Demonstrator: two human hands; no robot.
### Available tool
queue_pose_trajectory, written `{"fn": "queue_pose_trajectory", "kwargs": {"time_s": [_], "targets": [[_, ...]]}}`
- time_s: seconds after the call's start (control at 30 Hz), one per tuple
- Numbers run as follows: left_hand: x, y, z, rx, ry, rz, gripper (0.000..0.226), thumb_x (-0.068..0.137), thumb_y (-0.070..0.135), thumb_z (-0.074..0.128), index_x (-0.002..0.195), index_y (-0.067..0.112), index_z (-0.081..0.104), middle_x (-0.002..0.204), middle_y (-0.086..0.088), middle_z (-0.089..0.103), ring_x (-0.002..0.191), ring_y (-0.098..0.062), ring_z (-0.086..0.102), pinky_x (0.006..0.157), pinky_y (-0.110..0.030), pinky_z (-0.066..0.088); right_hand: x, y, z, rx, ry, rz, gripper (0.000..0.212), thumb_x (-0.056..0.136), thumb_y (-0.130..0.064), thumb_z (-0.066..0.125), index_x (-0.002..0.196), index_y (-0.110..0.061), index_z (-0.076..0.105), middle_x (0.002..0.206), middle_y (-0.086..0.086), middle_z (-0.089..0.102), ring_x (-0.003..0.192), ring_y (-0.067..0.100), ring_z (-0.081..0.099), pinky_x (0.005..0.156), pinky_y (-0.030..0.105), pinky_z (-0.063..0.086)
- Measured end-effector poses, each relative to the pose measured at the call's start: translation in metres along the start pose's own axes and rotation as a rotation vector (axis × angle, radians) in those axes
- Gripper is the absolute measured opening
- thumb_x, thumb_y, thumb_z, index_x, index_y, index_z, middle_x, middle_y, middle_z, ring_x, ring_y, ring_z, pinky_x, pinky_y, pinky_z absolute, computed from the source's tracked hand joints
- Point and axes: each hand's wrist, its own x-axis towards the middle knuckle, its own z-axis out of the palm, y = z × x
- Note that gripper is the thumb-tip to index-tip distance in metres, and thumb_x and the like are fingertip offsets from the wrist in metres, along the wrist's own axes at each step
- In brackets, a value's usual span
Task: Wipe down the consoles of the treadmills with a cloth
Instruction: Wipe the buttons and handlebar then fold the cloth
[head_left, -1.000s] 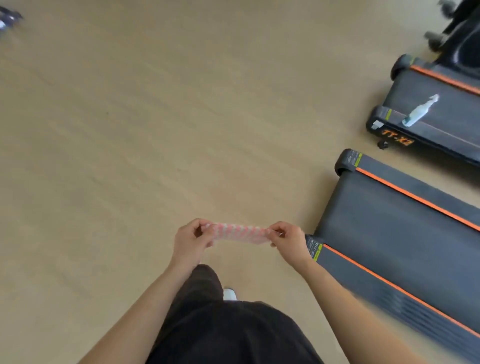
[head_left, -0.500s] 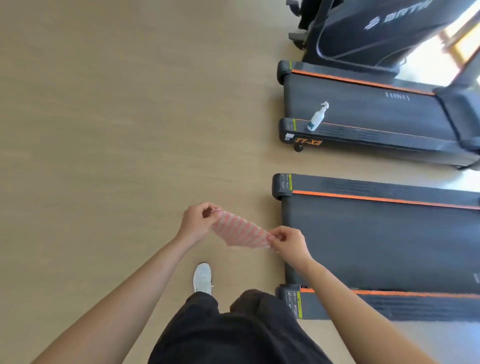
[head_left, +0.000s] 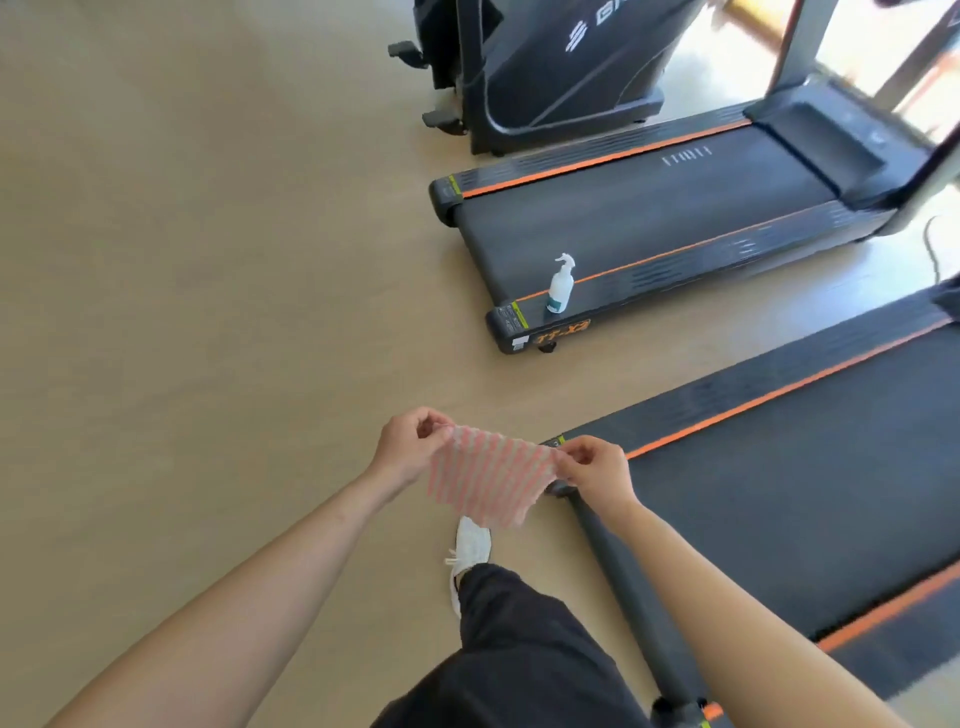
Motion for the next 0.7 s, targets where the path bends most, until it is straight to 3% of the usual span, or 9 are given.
{"fn": "queue_pose_trajectory", "kwargs": {"time_s": [0.1, 0.23, 0.43, 0.63, 0.7], "targets": [[0.075, 0.034, -0.007, -0.013, -0.041, -0.027, 0.002, 0.077, 0.029, 0.073, 0.077, 0.028, 0.074, 0.075, 0.005, 0.072, 0.074, -0.015, 0.064, 0.079, -0.039, 0.055, 0.068, -0.021, 0.004, 0.061, 0.034, 0.079, 0.011, 0.085, -0.017, 0.077, 0.075, -0.022, 0.075, 0.066, 0.002, 0.073, 0.063, 0.020, 0.067, 0.071, 0.048, 0.061], [0.181, 0.083, -0.007, 0.000, -0.105, -0.032, 0.014, 0.090, 0.006, 0.072, 0.083, 0.018, 0.074, 0.077, 0.003, 0.071, 0.077, -0.015, 0.064, 0.081, -0.036, 0.055, 0.151, -0.064, 0.001, 0.136, 0.102, 0.145, 0.012, 0.084, -0.012, 0.074, 0.077, -0.021, 0.074, 0.063, -0.002, 0.070, 0.062, 0.016, 0.064, 0.069, 0.040, 0.061], [0.358, 0.132, 0.014, 0.030, -0.217, -0.021, 0.009, 0.087, 0.016, 0.073, 0.081, 0.023, 0.074, 0.086, -0.003, 0.075, 0.081, -0.017, 0.067, 0.089, -0.047, 0.058, 0.287, -0.116, -0.024, 0.149, 0.204, 0.205, 0.006, 0.088, -0.010, 0.072, 0.083, -0.014, 0.074, 0.068, 0.003, 0.070, 0.064, 0.015, 0.062, 0.071, 0.036, 0.056], [0.528, 0.178, 0.052, 0.111, -0.378, 0.041, 0.011, 0.087, 0.014, 0.071, 0.080, 0.023, 0.072, 0.087, 0.001, 0.076, 0.079, -0.015, 0.067, 0.083, -0.043, 0.059, 0.425, -0.154, -0.048, 0.139, 0.362, 0.271, 0.016, 0.089, -0.010, 0.072, 0.076, -0.020, 0.069, 0.073, 0.002, 0.070, 0.063, 0.011, 0.061, 0.065, 0.026, 0.050], [0.579, 0.195, 0.067, 0.157, -0.411, 0.076, 0.006, 0.082, 0.022, 0.071, 0.077, 0.026, 0.072, 0.084, 0.003, 0.076, 0.076, -0.015, 0.066, 0.083, -0.042, 0.058, 0.467, -0.165, -0.058, 0.138, 0.425, 0.302, 0.020, 0.088, -0.009, 0.071, 0.074, -0.022, 0.068, 0.074, 0.002, 0.070, 0.065, 0.012, 0.062, 0.063, 0.024, 0.049]]}}
